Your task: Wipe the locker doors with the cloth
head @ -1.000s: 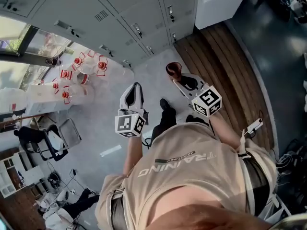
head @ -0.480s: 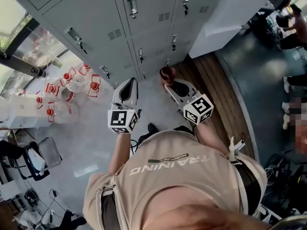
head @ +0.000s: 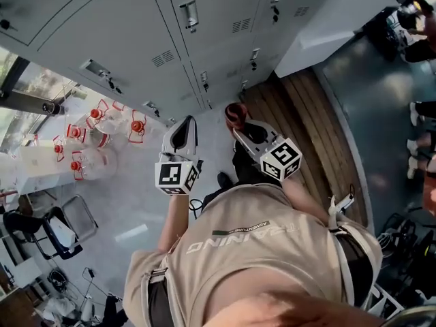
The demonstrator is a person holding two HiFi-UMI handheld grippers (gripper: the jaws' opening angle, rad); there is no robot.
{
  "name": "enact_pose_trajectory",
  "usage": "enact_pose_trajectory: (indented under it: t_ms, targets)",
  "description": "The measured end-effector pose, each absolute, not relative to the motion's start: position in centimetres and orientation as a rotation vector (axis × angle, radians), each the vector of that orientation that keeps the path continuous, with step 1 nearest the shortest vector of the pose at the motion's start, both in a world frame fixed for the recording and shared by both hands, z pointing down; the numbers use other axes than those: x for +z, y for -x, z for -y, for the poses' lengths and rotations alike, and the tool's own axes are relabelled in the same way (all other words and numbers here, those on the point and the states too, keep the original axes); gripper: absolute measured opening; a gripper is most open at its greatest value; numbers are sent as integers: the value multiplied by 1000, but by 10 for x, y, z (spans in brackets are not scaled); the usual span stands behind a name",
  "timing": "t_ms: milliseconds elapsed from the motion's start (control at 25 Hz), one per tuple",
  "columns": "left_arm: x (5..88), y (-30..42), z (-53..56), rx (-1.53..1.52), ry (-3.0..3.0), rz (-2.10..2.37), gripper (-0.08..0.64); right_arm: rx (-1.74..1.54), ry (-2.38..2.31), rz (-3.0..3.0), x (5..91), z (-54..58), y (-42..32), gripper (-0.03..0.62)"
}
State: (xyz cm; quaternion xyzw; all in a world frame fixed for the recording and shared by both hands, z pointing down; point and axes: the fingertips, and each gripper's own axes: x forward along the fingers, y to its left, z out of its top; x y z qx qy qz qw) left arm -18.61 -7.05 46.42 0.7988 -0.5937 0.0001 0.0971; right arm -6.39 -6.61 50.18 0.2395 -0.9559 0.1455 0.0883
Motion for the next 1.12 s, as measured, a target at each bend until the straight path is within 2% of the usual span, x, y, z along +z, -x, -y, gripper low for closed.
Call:
enact_pose_trajectory:
  t_ms: [280, 720, 840, 1120]
  targets:
    - [445, 210, 135, 92, -2316, 1918, 5, 379, -540, 2948, 497, 148, 96, 52]
    - [417, 207, 217, 53, -2221, 2039, 5, 260, -334, 3000, 478, 243, 107, 52]
    - [421, 211, 224, 74, -2194, 2053, 5, 104, -334, 3015, 453, 260, 108, 52]
    - [420, 217, 239, 71, -2234, 2000, 5, -526, -456, 2930, 339, 295, 121, 52]
